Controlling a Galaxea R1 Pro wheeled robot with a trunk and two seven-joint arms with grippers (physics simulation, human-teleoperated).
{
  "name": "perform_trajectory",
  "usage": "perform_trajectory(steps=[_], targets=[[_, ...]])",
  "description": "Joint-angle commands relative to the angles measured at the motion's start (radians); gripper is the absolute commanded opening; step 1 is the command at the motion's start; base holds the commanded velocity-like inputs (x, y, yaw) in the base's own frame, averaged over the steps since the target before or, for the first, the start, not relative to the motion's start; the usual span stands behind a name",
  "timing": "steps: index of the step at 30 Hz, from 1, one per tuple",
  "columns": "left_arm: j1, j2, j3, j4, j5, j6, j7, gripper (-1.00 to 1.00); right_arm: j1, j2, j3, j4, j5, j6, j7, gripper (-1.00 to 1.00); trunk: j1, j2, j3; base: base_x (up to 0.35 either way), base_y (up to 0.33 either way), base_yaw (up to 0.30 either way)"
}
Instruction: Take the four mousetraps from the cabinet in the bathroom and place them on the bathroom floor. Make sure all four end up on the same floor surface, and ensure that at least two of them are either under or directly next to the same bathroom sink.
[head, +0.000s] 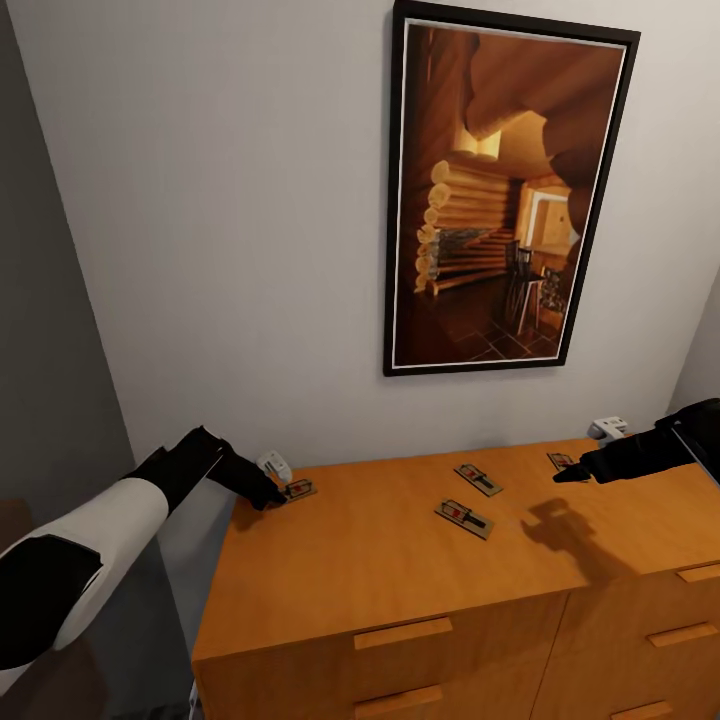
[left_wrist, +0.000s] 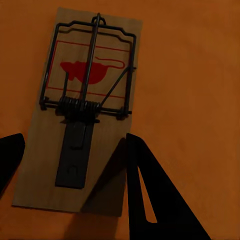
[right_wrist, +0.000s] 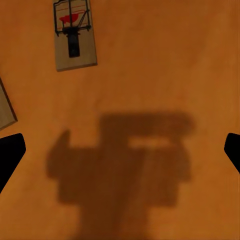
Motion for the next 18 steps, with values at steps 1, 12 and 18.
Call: perform_trajectory(steps=[1, 12, 18], targets=[[0.000, 0.001, -0.008, 0.044, -0.023, 0.000, -0.004, -1.00, -0.001, -0.001, 0.002, -0.001, 0.008, 0.004, 0.008, 1.00, 0.000, -0.001, -0.001, 0.000, 0.000, 0.000], [0.000, -0.001, -0.008, 0.044, -0.023, 0.001, -0.006, -1.00, -0.001, -0.001, 0.003, -0.001, 0.008, 0.004, 0.008, 1.00, 0.000, -0.001, -0.001, 0.000, 0.000, 0.000], [0.000, -0.001, -0.008, 0.044, -0.023, 0.001, -0.007, -1.00, -0.001, -0.001, 0.003, -0.001, 0.008, 0.004, 0.008, 1.00, -0.023, 0.041, 0.017, 0.000, 0.000, 0.000]])
